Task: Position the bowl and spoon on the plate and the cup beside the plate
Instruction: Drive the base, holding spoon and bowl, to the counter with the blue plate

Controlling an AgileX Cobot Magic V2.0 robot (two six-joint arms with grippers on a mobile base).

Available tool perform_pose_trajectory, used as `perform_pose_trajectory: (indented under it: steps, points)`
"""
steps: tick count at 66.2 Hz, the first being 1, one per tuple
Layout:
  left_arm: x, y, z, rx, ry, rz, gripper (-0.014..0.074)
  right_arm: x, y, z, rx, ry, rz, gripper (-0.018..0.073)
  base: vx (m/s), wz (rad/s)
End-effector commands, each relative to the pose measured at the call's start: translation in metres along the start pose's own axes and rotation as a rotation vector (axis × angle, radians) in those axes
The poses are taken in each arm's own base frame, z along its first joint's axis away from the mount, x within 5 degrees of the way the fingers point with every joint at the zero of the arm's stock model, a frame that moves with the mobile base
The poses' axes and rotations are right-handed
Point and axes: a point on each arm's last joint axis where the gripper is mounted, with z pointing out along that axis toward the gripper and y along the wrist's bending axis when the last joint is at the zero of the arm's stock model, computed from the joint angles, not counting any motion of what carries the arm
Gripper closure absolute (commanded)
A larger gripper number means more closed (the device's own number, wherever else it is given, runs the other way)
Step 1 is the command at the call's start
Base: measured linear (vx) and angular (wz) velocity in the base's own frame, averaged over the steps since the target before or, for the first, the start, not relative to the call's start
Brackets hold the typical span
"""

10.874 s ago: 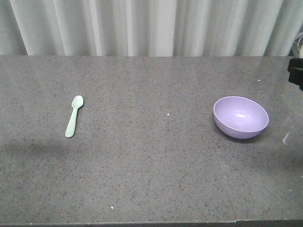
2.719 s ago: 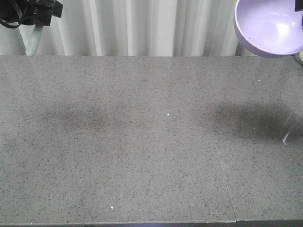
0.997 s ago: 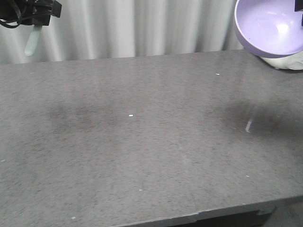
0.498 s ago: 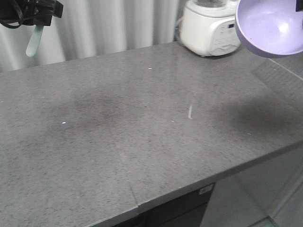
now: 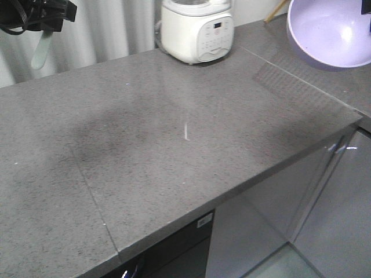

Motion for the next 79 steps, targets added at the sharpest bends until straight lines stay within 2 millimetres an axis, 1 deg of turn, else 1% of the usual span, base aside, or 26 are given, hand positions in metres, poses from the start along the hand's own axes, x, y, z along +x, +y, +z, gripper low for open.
perform_pose_trajectory:
  steps: [1,29,79]
  points:
    - [-0.0129,-0.003,-0.0297,0.011,-0.137,-0.001,0.0603,-0.0127,0.0027,-0.0221,0.005,-0.125,-0.009,0.0566,-0.03,-0.31]
    - [-0.0129,-0.003,-0.0297,0.011,-0.137,-0.001,0.0603,-0.0127,0.0027,-0.0221,0.005,-0.125,-0.009,0.0566,-0.02,-0.34]
    - [-0.0129,-0.003,-0.0297,0.011,-0.137,-0.001,0.0603,-0.012,0.0028,-0.022,0.004,-0.117,-0.009,0.0566,-0.03,-0.42]
